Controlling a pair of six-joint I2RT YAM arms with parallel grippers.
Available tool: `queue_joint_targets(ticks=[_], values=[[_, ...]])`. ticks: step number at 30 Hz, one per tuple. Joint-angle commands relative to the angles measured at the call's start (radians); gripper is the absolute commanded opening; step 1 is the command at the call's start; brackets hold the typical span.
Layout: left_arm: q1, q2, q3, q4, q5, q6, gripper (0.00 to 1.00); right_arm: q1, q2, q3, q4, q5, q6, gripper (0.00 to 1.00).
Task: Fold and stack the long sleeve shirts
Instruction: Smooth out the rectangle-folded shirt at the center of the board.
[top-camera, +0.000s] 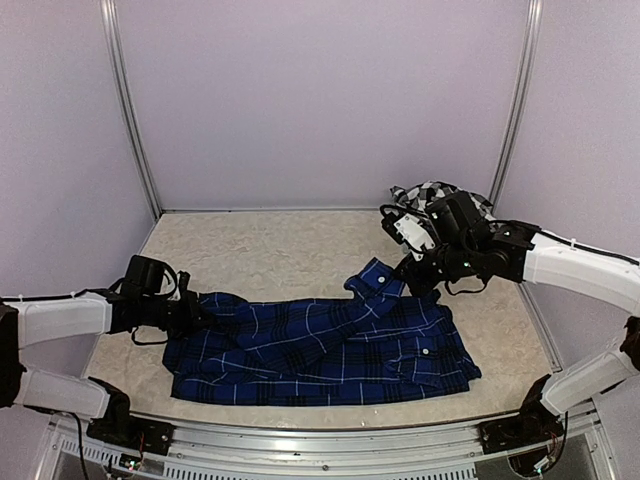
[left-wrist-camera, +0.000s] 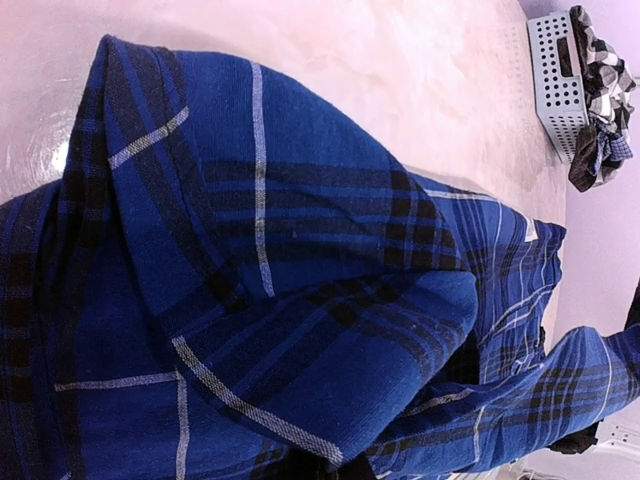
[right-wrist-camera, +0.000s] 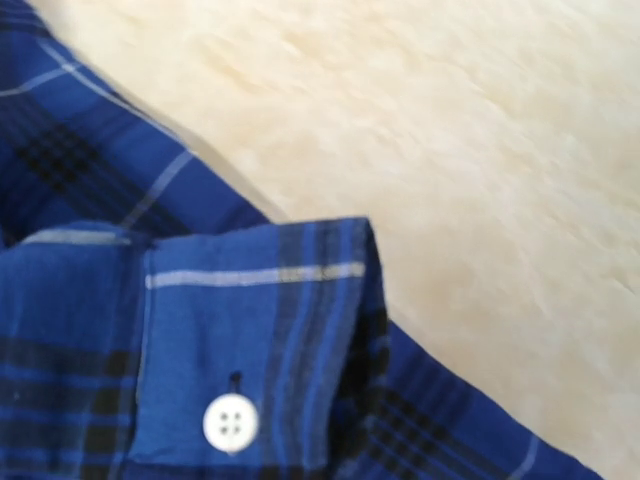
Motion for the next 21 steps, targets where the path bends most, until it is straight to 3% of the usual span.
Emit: queue_joint_targets(ticks=[1,4,11,17,21], values=[[0.011,-0.021,0.031,0.008,0.032,-0.016,0.0,-0.011,0.019,-0.01,-0.04,0.089,0.037,0.0],[0.01,-0.018,0.025,0.058,0.078,-0.018,0.07,-0.011,0.024,-0.015,-0.022,0.068,0.037,0.0],[0.01,-0.036,0.04,0.146,0.137,-0.02,0.44,-0.012,0.037,-0.001,-0.012,0.042,0.034,0.0],[0.01,-0.041,0.083,0.149,0.154,-0.012,0.57,-0.012,0.032,0.01,-0.03,0.032,0.035,0.0],[0.011,-0.022,0.129,0.035,0.126,0.032,0.67,-0.012,0.013,0.034,-0.059,0.025,0.036,0.0]])
